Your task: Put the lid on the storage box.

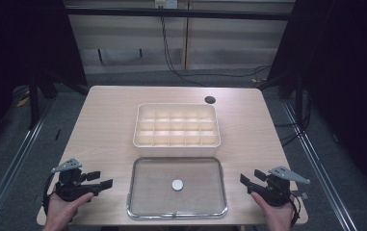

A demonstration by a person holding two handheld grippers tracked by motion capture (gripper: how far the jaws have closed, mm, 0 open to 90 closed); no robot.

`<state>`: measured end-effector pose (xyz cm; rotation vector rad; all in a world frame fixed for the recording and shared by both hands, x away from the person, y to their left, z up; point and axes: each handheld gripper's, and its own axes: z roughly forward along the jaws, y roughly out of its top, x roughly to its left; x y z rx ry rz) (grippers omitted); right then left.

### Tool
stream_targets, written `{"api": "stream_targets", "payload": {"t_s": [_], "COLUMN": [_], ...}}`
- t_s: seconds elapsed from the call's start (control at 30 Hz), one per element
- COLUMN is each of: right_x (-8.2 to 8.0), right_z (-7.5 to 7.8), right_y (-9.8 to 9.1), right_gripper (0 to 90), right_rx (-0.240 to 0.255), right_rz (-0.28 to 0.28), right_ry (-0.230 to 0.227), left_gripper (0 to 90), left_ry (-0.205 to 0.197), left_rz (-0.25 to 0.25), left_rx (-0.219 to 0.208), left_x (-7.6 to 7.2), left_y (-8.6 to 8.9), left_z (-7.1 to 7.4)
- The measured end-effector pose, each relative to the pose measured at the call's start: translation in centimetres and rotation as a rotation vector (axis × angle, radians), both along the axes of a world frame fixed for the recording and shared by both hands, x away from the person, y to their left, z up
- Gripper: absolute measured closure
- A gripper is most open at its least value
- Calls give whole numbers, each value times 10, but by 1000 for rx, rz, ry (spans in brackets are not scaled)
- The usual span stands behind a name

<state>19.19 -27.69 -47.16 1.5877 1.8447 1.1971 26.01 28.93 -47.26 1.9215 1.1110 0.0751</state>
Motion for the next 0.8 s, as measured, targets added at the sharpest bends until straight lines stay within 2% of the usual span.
{"api": "stream_targets", "payload": {"t_s": [0.07,0.2,0.37,0.53,0.63,0.7,0.8], "right_x": [0,0,-1,-3,0,1,4], "right_z": [0,0,1,7,11,13,16], "right_y": [0,1,3,11,15,18,21], "right_gripper": [363,326,318,380,388,403,407], "right_rx": [-1,-20,2,16,11,10,21], "right_rz": [8,8,45,76,90,105,129], "right_ry": [7,24,26,28,32,23,30], "left_gripper": [276,284,287,300,341,379,379], "left_ry": [6,7,11,12,48,31,26], "left_rz": [-14,-14,-22,-32,-29,-43,-39], "left_rx": [14,16,23,33,3,37,15], "left_x": [0,-1,-2,-5,-5,-5,-3], "left_y": [-1,-4,-4,-7,-9,-12,-14], "left_z": [-1,-1,-2,-1,1,3,7]}}
